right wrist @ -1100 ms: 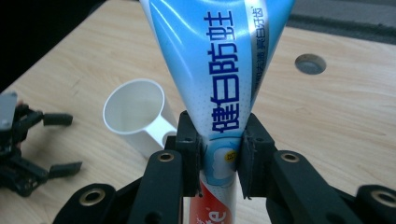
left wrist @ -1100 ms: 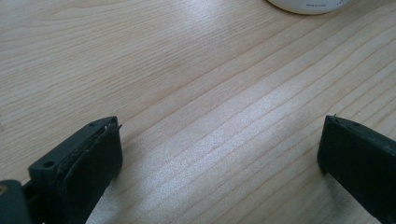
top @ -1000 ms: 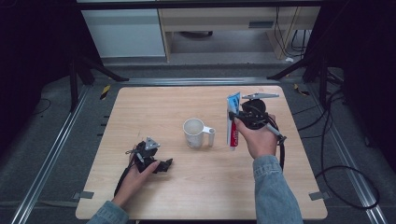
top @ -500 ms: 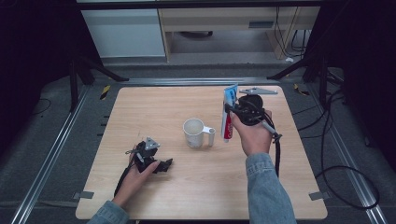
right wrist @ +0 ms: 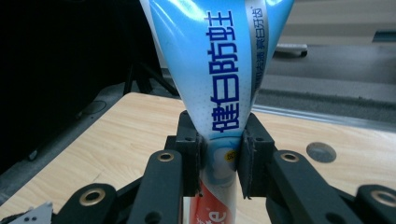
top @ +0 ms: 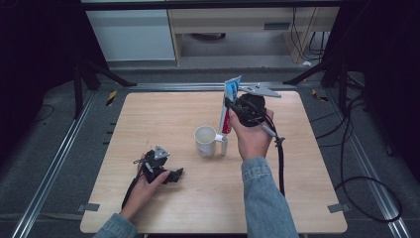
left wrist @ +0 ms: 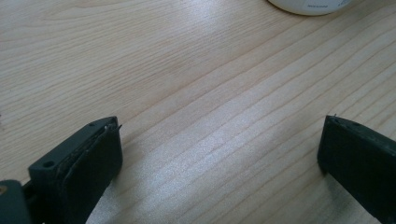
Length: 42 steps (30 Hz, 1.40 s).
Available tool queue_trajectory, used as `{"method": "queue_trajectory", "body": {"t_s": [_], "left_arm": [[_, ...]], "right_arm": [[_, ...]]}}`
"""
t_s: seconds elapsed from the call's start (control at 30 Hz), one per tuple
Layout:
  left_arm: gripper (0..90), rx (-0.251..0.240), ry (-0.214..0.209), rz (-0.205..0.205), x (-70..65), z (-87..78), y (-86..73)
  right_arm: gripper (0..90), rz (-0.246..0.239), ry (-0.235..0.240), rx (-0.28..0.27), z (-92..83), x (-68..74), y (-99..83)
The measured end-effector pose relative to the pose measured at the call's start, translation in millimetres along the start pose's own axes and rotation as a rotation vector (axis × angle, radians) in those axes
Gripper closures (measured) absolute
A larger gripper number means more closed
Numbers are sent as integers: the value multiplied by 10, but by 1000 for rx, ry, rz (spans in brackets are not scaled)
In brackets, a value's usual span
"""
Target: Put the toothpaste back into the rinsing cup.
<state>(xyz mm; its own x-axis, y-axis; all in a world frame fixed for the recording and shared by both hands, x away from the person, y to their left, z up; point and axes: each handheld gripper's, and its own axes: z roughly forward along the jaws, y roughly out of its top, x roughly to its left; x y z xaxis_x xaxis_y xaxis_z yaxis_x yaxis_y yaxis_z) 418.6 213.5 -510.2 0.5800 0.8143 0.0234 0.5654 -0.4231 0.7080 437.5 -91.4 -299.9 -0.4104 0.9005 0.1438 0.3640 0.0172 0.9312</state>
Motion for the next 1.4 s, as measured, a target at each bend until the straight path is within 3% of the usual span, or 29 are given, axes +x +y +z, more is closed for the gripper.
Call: {"method": "queue_trajectory", "body": {"t_s": [0.57, 0.8, 1.1, 1.4], "left_arm": [[0, -5, 1, -4, -2, 6, 1], [0, -3, -1, -2, 0, 4, 1], [0, -3, 0, -2, -1, 4, 1], [0, -4, 0, -4, -1, 5, 1]], "right_arm": [[729, -43, -51, -72, 100, 93, 15], [729, -34, -55, -105, 148, 86, 40], [730, -41, -50, -108, 240, 134, -28], [730, -72, -50, -111, 275, 277, -80]]}}
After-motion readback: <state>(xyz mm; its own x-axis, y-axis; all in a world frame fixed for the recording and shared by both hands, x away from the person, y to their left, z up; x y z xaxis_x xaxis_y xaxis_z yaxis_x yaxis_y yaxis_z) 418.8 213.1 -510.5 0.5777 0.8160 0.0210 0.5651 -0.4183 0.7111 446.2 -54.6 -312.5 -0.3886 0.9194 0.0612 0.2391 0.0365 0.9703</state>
